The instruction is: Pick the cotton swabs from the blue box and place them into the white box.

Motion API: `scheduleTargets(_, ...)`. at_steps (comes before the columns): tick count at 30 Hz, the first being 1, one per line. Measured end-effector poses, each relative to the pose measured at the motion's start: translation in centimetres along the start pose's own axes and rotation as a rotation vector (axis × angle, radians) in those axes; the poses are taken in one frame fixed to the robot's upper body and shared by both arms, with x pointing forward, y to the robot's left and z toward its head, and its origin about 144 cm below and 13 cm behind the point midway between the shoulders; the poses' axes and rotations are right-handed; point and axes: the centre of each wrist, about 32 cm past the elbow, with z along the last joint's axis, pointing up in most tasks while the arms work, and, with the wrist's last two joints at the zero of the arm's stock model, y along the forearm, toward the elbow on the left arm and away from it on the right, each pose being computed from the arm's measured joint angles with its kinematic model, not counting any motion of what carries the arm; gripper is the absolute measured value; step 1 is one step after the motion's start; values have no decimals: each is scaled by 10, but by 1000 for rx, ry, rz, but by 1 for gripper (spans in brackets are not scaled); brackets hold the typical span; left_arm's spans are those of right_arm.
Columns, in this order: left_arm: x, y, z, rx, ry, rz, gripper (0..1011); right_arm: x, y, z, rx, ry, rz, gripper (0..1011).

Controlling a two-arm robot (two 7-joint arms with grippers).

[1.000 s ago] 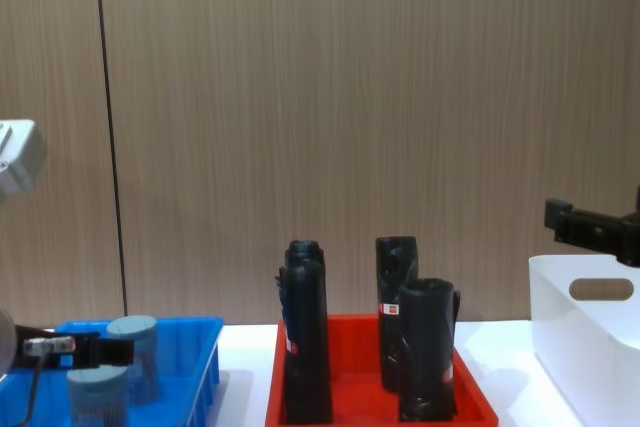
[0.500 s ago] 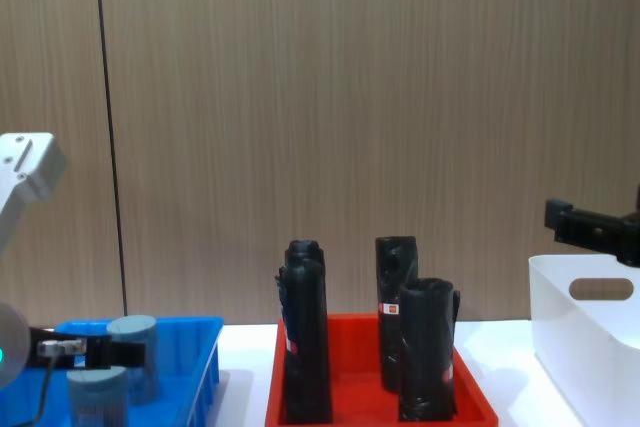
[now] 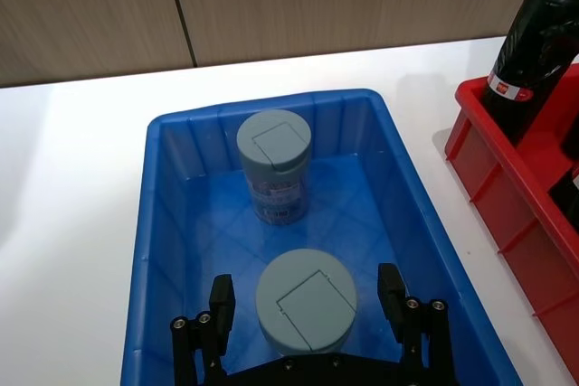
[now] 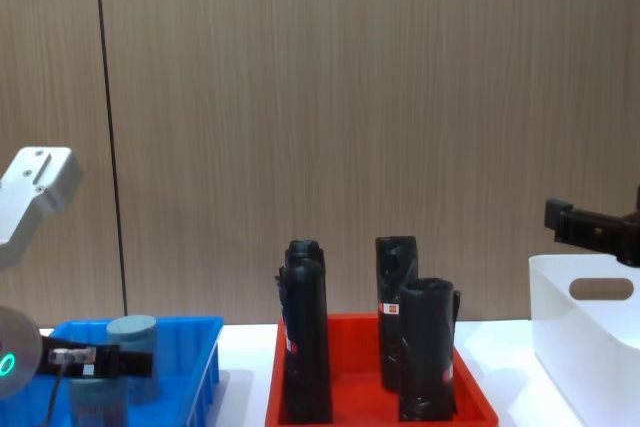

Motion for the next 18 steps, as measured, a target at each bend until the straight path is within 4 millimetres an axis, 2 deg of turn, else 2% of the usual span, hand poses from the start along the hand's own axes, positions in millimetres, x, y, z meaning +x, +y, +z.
scheduleTargets(13,1,-4,0,37,-3,13,1003,0,0,0,0,0,0,1002)
scheduleTargets(18,2,-4,-1,44,-4,18,904,0,0,0,0,0,0,1002)
